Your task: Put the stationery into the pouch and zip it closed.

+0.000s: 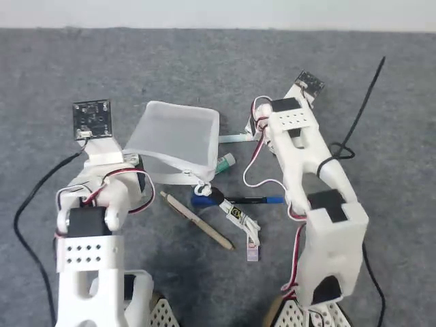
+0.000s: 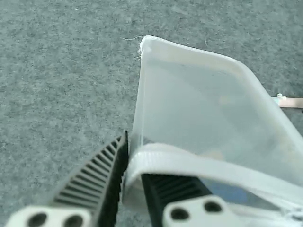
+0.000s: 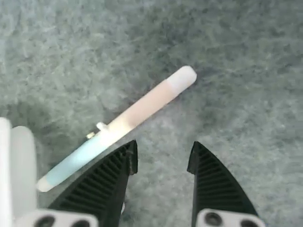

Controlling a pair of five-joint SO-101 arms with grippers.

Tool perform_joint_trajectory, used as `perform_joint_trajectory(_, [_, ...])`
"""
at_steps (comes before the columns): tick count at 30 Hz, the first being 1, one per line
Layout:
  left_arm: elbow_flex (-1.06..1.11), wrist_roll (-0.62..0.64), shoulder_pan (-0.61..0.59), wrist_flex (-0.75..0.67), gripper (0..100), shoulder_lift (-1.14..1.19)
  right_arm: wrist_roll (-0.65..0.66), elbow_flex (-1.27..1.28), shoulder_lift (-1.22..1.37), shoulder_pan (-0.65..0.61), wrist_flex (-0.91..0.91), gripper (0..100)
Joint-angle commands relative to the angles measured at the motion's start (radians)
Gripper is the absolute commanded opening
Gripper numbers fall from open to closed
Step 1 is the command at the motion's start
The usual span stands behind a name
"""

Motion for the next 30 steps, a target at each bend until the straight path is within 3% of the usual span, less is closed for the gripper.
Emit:
perform_joint_trajectory(1, [-0.062, 0.003, -0.003, -0.003, 1, -0.043, -0.012, -0.098, 0.016, 0.021, 0.025, 16.9])
perform_joint_trajectory(24, [-0.061, 0.003, -0.002, -0.005, 1, -0.04, -0.04, -0.236, 0.119, 0.107, -0.001, 16.9])
perform_joint_trajectory(30, [-0.061, 0.003, 0.0, -0.005, 1, -0.04, -0.043, -0.393, 0.223, 0.107, 0.114, 16.9])
